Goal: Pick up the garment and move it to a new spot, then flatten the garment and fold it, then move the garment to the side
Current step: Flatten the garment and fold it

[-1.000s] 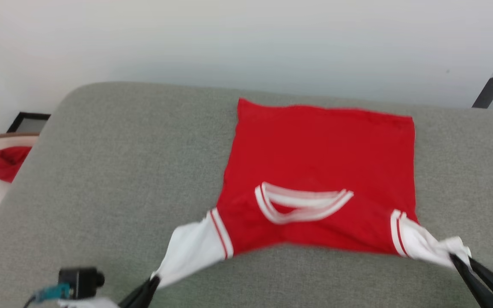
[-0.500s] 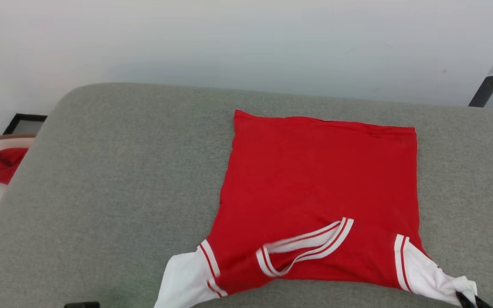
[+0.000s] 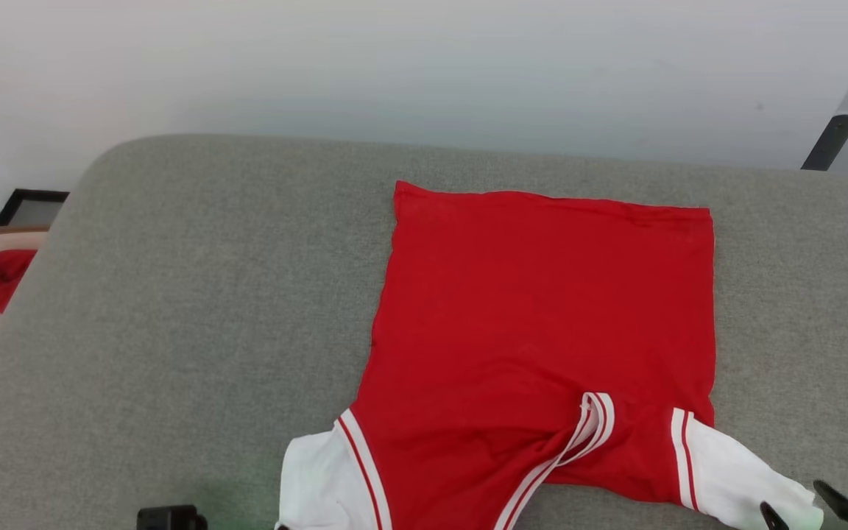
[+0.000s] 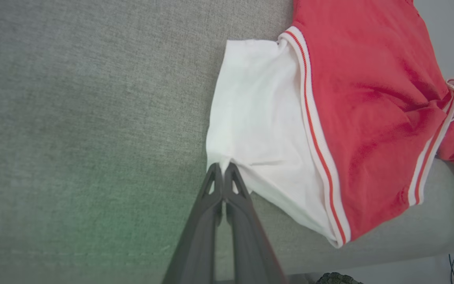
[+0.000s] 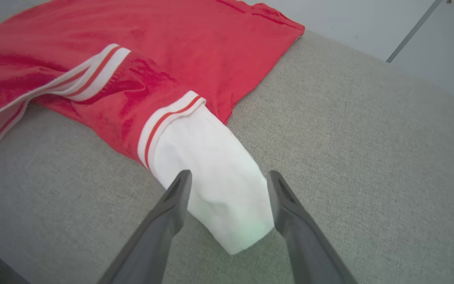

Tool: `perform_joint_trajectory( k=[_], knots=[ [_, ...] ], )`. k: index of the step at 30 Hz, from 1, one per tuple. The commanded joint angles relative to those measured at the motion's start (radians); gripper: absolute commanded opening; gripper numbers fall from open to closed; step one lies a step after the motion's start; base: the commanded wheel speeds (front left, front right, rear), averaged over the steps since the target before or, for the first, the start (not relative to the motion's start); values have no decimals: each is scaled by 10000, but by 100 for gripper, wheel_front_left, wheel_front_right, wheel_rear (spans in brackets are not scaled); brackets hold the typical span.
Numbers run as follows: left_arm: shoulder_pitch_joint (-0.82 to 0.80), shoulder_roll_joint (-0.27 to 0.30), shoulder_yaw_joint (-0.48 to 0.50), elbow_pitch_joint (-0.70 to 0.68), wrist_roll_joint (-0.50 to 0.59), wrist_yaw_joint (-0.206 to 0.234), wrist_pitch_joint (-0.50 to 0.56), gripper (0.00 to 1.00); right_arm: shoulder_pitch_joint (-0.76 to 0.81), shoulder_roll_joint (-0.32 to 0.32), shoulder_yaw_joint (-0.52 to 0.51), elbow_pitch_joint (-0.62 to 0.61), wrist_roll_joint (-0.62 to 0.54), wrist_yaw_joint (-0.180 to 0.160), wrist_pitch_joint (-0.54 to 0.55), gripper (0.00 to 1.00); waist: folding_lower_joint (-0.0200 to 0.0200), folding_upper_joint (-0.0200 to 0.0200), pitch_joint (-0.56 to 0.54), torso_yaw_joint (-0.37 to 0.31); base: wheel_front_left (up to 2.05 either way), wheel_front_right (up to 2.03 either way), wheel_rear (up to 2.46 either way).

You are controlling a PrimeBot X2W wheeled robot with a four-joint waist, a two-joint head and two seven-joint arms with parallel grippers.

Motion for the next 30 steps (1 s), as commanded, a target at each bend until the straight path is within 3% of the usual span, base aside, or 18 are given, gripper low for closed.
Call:
perform_joint_trajectory(
  k=[1, 6, 13, 17, 23, 30],
  knots=[
    [-112, -90, 27, 68, 98, -81, -83, 0, -52, 52, -100, -222, 125, -10, 103, 100, 0, -1, 52, 10, 0, 0, 0],
    [-295, -250, 102, 276, 284, -187, -259, 0, -51, 511, -619, -1272, 736, -10, 494, 100, 0, -1, 260, 23, 0, 0, 0],
    [-582, -518, 127, 389, 525, -288, -377, 0, -2046, 884, -1327, -1656, 1360, -10, 2204, 100, 0, -1, 649, 253, 0, 0, 0],
    [-883, -760, 7, 454, 711, -346, -289, 0, -3871, 594, -1338, -753, 1565, -7, 3290, 100, 0, -1, 920, 641, 0, 0, 0],
    [-1533, -1349, -275, 637, 1080, -527, -138, 0, -6431, 71, -1221, 1584, 1802, -7, 4565, 100, 0, -1, 1443, 1431, 0, 0, 0],
    [-2270, -2133, -580, 1035, 1417, -1007, -68, 0, -8786, -297, -1056, 4313, 1571, -9, 6059, 100, 0, -1, 2072, 2308, 0, 0, 0]
  ],
)
